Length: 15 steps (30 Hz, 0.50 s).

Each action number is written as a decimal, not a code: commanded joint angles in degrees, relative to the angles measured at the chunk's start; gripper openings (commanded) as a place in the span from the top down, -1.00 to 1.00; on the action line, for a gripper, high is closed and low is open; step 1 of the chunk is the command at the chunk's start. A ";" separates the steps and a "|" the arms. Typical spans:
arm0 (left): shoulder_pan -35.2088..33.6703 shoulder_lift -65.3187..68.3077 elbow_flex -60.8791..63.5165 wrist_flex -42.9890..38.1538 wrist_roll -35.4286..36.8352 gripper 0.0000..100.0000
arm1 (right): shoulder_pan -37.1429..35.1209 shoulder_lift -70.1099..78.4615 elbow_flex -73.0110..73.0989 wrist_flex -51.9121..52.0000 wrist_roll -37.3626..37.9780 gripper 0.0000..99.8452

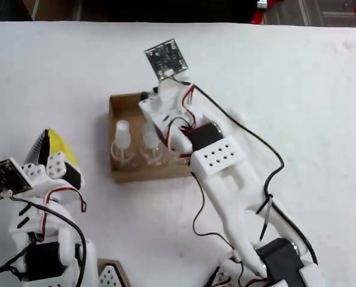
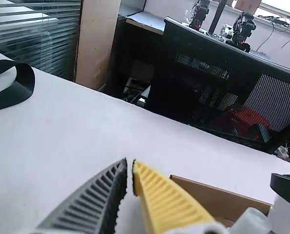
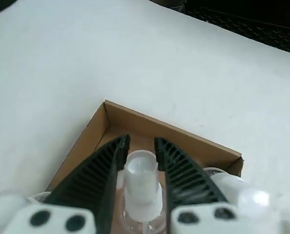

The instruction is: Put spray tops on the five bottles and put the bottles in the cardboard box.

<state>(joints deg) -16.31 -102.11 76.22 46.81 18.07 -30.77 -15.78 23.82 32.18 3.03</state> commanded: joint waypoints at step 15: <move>-0.40 -0.31 -0.18 -1.76 -0.35 0.95 | 0.31 -13.58 20.48 -23.08 4.57 0.97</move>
<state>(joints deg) -16.31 -102.11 76.22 46.81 18.07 -30.77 -25.71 42.90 12.75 6.99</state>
